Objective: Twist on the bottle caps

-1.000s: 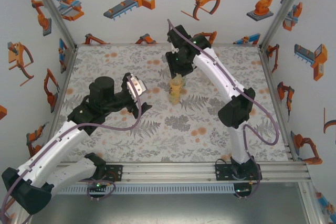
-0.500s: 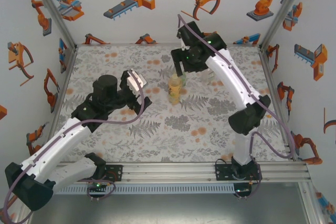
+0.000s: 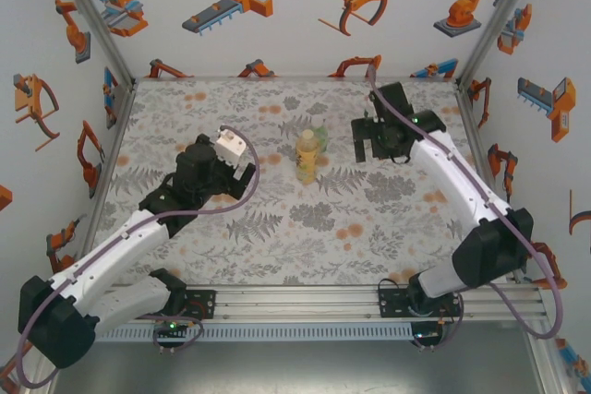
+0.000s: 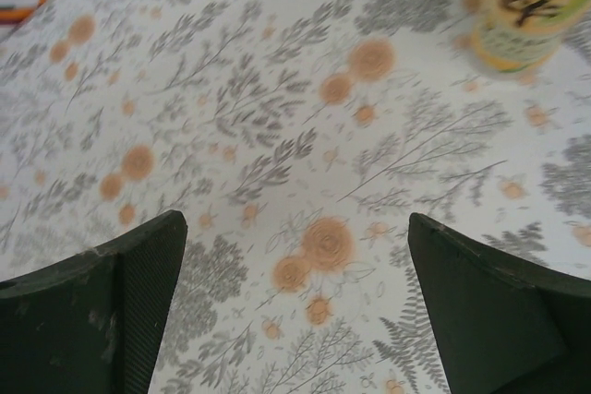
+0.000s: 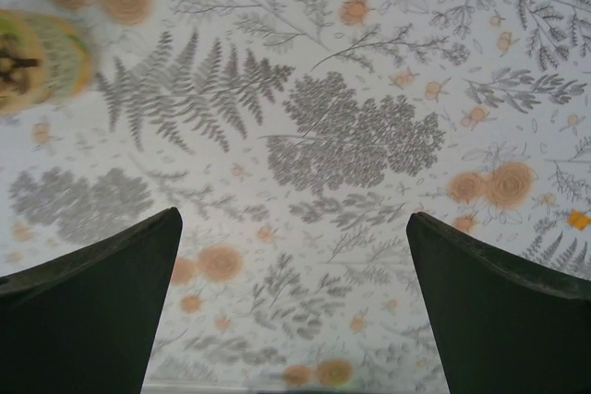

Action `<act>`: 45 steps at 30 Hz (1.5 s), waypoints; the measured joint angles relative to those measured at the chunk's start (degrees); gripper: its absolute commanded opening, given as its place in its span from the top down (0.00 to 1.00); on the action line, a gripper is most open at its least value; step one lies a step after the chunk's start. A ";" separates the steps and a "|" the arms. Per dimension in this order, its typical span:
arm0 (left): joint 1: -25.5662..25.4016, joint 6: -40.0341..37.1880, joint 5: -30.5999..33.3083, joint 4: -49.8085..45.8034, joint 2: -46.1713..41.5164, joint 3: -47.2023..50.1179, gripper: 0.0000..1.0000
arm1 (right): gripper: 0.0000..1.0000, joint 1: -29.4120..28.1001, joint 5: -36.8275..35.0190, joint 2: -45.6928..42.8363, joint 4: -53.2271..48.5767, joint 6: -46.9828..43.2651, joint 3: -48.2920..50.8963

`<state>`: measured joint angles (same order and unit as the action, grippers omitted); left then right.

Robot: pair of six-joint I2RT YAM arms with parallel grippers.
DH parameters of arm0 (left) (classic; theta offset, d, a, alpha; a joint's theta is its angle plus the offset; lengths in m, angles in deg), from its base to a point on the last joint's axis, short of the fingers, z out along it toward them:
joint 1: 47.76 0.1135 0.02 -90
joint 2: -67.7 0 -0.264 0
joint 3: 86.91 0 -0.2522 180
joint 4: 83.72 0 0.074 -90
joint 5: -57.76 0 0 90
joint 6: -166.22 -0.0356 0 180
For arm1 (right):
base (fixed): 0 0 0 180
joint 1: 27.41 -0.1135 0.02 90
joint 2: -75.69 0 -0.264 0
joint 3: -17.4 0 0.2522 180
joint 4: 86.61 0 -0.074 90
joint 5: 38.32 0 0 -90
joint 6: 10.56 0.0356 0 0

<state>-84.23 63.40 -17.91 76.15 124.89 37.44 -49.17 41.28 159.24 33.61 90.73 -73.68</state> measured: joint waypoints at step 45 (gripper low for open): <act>35.15 11.21 -13.88 56.22 31.30 20.39 0.03 | 0.01 21.90 0.02 4.68 99.03 -7.87 58.95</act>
<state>-49.09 74.61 -31.79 132.36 156.19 57.83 -27.27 41.30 163.92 132.64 82.86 -14.73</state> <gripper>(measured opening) 0.973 0.992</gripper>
